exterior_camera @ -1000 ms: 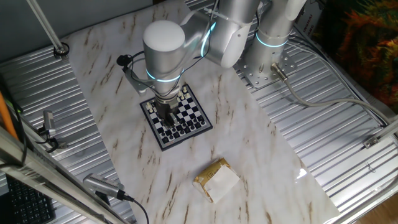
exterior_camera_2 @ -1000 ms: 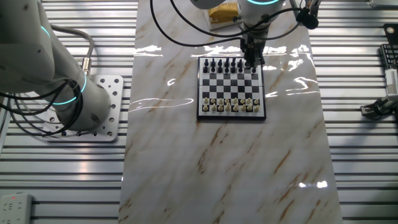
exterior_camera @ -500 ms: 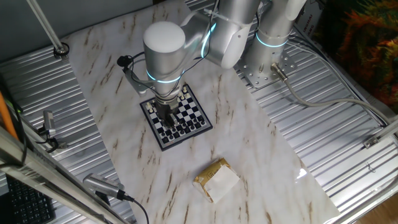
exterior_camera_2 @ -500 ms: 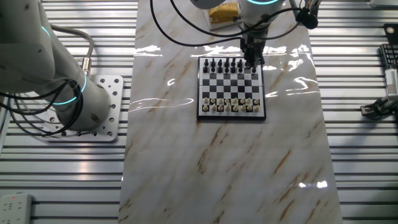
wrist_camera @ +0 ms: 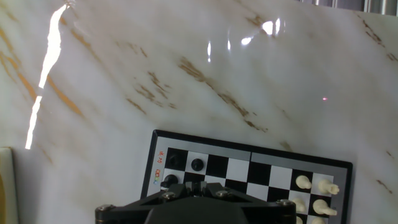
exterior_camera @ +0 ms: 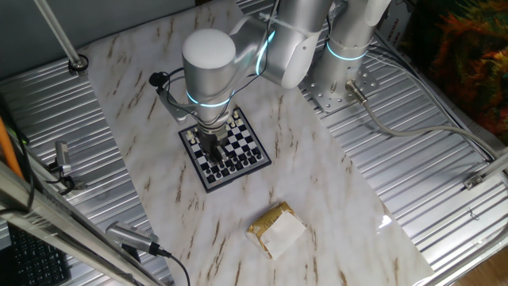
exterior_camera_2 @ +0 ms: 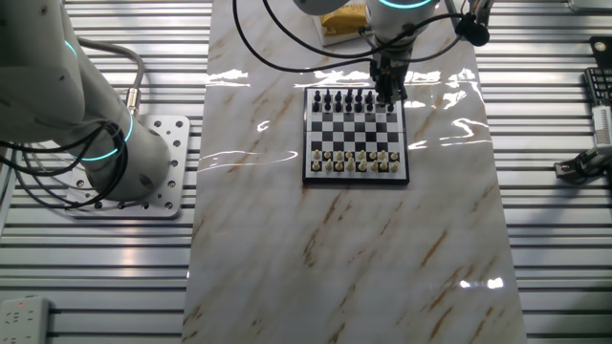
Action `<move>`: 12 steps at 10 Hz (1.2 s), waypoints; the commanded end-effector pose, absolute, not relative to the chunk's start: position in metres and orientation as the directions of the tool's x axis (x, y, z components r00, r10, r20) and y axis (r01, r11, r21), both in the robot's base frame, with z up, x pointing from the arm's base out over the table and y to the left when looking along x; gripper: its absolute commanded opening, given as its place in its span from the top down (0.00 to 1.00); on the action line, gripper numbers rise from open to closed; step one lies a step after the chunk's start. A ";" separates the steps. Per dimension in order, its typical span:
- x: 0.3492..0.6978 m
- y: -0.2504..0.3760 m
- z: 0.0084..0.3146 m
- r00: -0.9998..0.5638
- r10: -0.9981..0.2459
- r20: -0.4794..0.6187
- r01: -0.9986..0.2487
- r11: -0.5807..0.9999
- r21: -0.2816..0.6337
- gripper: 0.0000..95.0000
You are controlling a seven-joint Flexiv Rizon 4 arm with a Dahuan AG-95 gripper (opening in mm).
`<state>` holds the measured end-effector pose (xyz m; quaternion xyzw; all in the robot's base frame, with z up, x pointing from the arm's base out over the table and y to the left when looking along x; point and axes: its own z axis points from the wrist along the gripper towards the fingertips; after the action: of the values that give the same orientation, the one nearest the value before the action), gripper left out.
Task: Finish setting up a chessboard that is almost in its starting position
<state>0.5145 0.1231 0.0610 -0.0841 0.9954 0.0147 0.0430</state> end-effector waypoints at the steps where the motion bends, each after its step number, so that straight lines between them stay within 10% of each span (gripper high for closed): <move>1: 0.515 0.123 0.061 -0.982 -0.166 -0.088 -0.169 0.985 0.021 1.00; 12: 0.516 0.124 0.056 -0.982 -0.167 -0.087 -0.169 0.985 0.021 1.00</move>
<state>0.5155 0.1247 0.0559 -0.0842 0.9954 0.0142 0.0423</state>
